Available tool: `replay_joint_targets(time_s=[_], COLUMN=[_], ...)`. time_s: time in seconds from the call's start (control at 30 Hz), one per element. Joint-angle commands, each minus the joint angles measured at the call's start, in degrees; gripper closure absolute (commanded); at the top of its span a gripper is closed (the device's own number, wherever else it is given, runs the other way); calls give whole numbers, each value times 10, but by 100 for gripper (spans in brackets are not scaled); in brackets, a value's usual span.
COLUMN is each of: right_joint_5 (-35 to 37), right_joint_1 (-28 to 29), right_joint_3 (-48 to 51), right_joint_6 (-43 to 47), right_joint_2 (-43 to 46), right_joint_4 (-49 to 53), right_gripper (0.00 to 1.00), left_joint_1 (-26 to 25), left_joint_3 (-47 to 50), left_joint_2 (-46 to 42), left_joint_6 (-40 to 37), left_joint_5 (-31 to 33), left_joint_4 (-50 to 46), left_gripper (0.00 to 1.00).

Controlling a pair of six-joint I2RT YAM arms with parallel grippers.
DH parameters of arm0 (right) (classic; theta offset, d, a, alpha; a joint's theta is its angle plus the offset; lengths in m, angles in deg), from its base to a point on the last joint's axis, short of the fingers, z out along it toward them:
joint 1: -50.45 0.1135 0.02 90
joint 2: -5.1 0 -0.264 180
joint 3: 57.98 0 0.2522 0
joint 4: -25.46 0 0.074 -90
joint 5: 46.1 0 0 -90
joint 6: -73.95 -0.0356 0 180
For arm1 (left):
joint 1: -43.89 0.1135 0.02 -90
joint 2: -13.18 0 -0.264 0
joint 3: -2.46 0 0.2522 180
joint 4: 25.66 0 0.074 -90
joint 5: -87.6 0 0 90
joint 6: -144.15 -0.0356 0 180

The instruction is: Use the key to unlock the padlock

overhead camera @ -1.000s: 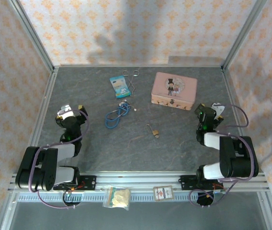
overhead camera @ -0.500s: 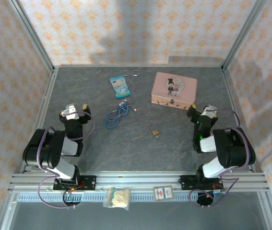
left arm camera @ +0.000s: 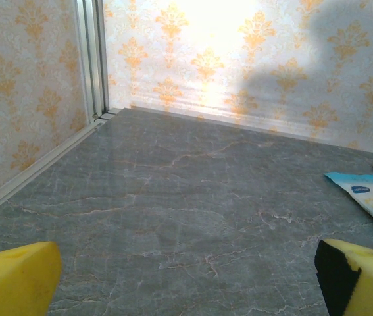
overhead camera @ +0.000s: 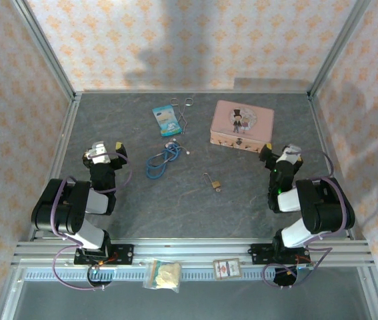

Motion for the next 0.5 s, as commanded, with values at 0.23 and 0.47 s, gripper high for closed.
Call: replay_joint_targets(time_s=[0.23,0.47], right_joint_5=[-1,0], right_joint_1=[3,3], right_joint_3=[-3,-3], right_joint_6=[13,13], right_joint_2=[4,5], right_joint_4=[-21,-22], right_gripper=[0,0], left_joint_1=[-1,-1], left_joint_3=[-6,-7], left_joint_2=[0,0], left_joint_6=[-10,-10], left_joint_5=[-7,-6], left_joint_4=[1,1], left_gripper=[1,1])
